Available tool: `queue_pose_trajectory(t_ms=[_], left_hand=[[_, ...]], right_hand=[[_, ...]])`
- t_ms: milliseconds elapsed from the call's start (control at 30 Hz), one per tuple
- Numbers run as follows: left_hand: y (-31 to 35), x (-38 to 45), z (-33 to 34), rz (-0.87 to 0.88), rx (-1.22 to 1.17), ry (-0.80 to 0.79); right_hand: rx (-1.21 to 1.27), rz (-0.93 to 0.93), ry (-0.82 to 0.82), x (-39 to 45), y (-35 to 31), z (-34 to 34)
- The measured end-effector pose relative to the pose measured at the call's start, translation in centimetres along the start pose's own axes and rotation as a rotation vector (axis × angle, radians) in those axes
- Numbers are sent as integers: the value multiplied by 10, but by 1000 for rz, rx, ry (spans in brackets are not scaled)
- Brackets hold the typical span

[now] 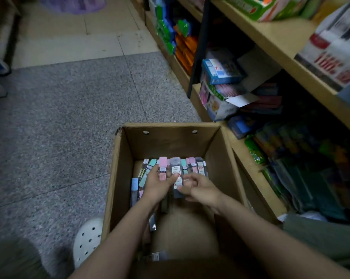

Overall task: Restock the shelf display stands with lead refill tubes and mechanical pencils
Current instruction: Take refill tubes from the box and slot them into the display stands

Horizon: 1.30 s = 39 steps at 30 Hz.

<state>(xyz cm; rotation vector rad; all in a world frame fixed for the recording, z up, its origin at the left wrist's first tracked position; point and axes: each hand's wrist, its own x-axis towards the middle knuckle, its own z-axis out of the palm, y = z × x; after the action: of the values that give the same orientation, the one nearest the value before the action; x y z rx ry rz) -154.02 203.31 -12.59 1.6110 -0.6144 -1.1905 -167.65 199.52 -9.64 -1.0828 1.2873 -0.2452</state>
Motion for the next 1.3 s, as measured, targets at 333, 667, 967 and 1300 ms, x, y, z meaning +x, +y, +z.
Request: queue_pose_trajectory(t_ms=[333, 667, 967, 1300], left_hand=[[180, -25, 41, 306, 311, -400], [251, -57, 78, 282, 161, -545], [281, -39, 109, 225, -43, -593], [307, -6, 122, 337, -10, -618]], right_hand=[[-207, -582, 416, -98, -139, -74], [-507, -717, 818, -188, -188, -164], [-709, -840, 1100, -221, -269, -225], [-788, -837, 1168, -161, -303, -230]])
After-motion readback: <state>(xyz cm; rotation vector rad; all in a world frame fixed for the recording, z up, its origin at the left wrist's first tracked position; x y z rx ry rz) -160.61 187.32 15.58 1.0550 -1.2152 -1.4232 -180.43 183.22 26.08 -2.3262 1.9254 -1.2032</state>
